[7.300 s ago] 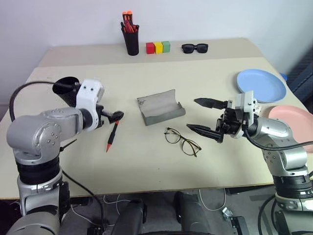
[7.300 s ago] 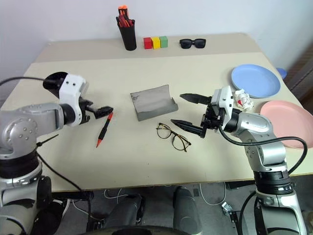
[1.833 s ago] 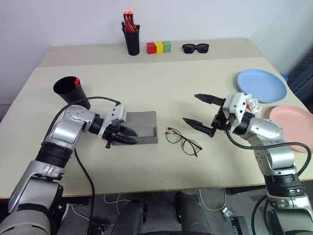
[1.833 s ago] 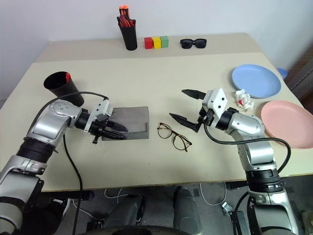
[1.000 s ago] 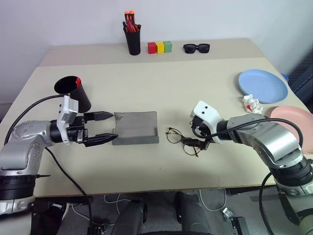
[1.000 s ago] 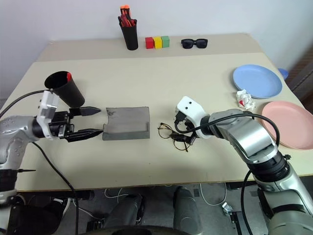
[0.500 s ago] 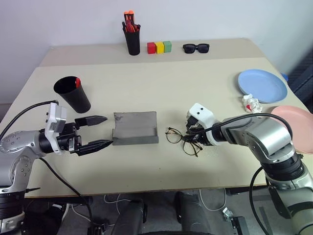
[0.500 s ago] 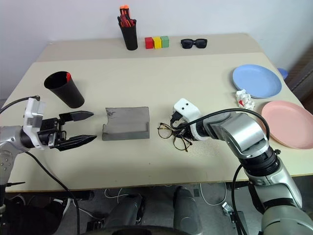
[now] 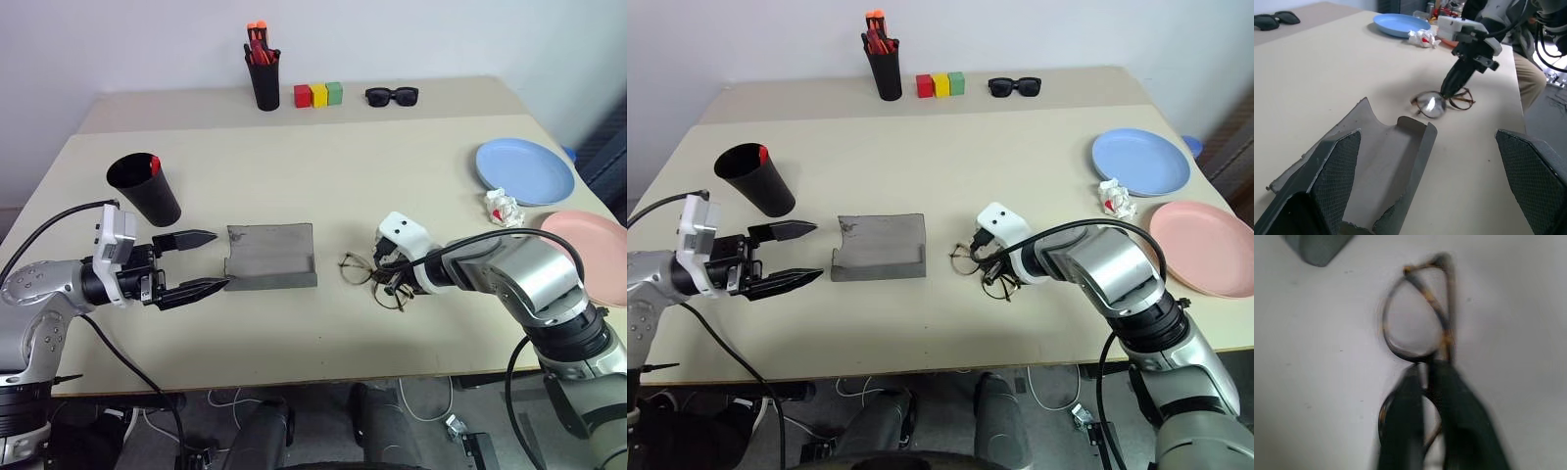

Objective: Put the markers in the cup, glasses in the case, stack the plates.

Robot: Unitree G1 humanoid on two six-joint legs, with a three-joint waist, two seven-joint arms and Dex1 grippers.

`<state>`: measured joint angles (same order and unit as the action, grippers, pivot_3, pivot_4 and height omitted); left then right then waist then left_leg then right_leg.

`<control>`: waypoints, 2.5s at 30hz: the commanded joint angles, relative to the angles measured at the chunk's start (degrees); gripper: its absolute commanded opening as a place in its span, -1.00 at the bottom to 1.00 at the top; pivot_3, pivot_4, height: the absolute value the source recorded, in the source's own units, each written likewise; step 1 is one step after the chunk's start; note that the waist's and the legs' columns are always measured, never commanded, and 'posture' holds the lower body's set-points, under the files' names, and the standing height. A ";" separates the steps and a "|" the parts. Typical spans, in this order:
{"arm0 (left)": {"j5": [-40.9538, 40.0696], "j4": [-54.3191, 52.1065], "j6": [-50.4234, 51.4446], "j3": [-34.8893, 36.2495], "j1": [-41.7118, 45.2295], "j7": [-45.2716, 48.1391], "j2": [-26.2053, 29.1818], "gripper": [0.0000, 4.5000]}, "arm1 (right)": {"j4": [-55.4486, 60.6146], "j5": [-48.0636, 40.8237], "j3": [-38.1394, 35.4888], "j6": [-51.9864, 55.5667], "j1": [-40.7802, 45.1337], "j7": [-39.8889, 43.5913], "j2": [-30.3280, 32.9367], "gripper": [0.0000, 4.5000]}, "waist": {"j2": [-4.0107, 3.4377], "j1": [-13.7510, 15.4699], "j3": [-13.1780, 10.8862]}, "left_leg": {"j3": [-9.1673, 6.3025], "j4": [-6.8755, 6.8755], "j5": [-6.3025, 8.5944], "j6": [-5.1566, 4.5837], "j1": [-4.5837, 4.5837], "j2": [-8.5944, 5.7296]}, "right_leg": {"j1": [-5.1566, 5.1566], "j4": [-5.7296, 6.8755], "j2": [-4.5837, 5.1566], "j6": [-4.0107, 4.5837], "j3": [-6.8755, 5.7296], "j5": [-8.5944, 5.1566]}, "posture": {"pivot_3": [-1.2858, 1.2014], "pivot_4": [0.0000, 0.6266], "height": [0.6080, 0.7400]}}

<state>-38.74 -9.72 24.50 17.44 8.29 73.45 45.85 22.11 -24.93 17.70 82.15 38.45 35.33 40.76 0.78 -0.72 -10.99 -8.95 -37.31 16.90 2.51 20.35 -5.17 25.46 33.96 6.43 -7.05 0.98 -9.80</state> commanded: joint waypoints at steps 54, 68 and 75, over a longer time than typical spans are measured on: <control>0.92 6.52 -7.57 6.45 -6.24 -1.14 1.45 1.00 | -17.46 15.55 9.55 -37.97 6.82 6.39 -25.38 -0.34 | -0.05 -0.45 -0.03 | 0.00 0.20 0.00 0.04 0.04 0.06 | 0.25 0.05 -0.14 0.09 0.03 0.05 | 0.03 -0.52 1.00; 4.79 9.09 -7.10 1.18 5.81 -11.79 -3.67 1.00 | -17.73 5.28 -10.29 -35.37 11.63 1.85 -31.84 0.98 | -0.03 0.04 -0.01 | -0.03 0.19 -0.01 0.07 0.04 0.04 | 0.25 0.04 -0.15 0.13 0.02 0.09 | 0.03 -0.52 1.00; 11.54 15.78 -4.11 -5.45 20.75 -25.82 -10.66 -0.06 | -14.16 1.57 -15.34 -35.69 6.26 3.08 -26.74 1.00 | -0.02 -0.37 -0.01 | -0.08 0.18 -0.02 0.08 0.06 -0.01 | 0.21 0.04 -0.14 0.14 0.02 0.11 | 0.03 -0.52 1.00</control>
<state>-29.16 5.22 20.47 12.86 27.65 49.94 35.41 4.48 -21.64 4.38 47.17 44.35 37.87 13.42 0.76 -1.09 -11.00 -8.96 -37.11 16.88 2.59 20.39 -5.17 25.69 34.01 6.28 -6.91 1.02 -9.69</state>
